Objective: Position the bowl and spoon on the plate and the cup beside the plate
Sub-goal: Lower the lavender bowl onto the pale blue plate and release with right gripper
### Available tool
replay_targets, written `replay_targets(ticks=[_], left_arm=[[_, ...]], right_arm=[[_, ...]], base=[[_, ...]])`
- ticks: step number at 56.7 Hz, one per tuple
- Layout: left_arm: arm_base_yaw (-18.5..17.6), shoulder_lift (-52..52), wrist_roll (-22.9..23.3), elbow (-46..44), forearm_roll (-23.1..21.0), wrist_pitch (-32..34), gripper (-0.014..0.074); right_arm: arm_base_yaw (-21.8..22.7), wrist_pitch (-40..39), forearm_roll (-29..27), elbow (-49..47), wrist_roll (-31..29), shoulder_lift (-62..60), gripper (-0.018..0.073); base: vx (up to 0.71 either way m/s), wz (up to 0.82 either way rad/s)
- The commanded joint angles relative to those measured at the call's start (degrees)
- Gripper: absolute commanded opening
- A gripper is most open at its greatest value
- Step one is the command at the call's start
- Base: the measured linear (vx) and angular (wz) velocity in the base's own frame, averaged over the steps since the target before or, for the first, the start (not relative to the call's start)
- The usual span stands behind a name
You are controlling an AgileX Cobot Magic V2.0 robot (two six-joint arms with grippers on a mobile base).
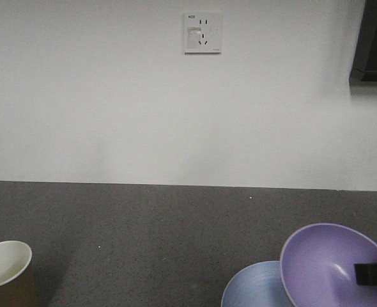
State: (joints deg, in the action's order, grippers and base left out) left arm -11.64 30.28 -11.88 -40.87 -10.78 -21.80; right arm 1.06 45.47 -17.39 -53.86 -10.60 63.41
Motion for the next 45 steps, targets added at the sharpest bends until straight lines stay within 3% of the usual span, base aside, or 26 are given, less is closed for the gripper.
replay_targets(ticks=[1,12,33,45], left_arm=[[-0.1,0.2,0.4,-1.5,-0.8,4.4,0.0002],[-0.1,0.2,0.4,-1.5,-0.8,3.6,0.0002],[-0.1,0.2,0.4,-1.5,-0.8,2.4,0.0002],[-0.1,0.2,0.4,-1.5,-0.8,2.4,0.0002]], right_arm=[[-0.1,-1.5,-5.5,-5.2,-3.0,5.8,-0.0008],[-0.1,-1.1,-11.5,-6.9,-6.5,15.5,-0.0008],[-4.6,-7.9,-11.2,-6.9,-7.4,24.0,-0.0008],[-4.7,-8.6,-10.4,-6.9,-7.9,26.9,-0.0002]], base=[[0.00,0.00],[0.00,0.00],[0.00,0.00],[0.00,0.00]])
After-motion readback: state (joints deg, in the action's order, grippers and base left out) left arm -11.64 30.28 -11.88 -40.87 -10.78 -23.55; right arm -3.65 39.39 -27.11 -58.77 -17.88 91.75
